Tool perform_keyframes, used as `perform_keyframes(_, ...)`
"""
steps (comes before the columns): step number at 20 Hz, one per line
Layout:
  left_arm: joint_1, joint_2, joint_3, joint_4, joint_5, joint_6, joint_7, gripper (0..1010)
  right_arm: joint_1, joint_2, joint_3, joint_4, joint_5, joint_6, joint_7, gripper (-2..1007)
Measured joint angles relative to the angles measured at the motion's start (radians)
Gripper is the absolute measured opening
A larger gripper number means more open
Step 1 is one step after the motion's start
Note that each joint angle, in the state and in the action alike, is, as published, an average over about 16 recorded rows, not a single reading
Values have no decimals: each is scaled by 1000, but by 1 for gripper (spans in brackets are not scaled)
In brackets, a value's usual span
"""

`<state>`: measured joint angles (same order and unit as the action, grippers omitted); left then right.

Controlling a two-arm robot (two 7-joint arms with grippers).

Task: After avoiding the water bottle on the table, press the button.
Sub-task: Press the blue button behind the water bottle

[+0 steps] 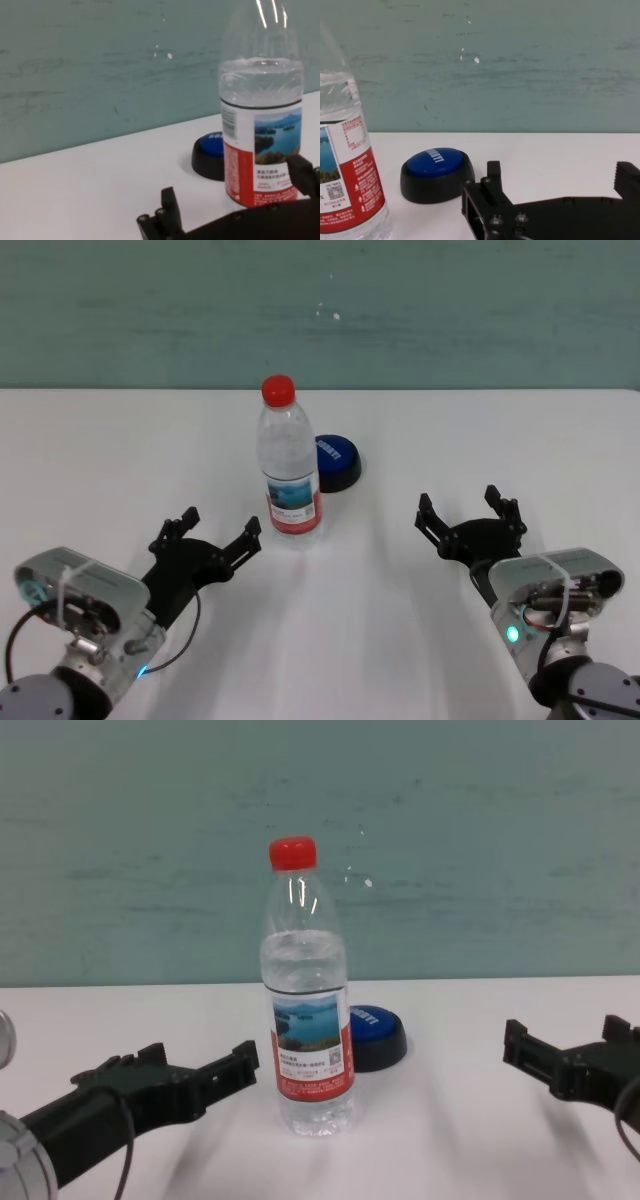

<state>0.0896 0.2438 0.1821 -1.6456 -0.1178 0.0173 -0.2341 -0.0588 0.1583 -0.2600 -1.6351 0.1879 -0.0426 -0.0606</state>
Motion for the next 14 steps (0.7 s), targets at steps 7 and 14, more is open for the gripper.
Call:
perform_keyframes(7,-21,-1,10,26,-1,3,2,1005,0,0,0,0,0,0,0,1003)
perform_keyframes(14,-40,-2,19,45,2,5,4,1004,0,0,0,0,0,0,0,1003)
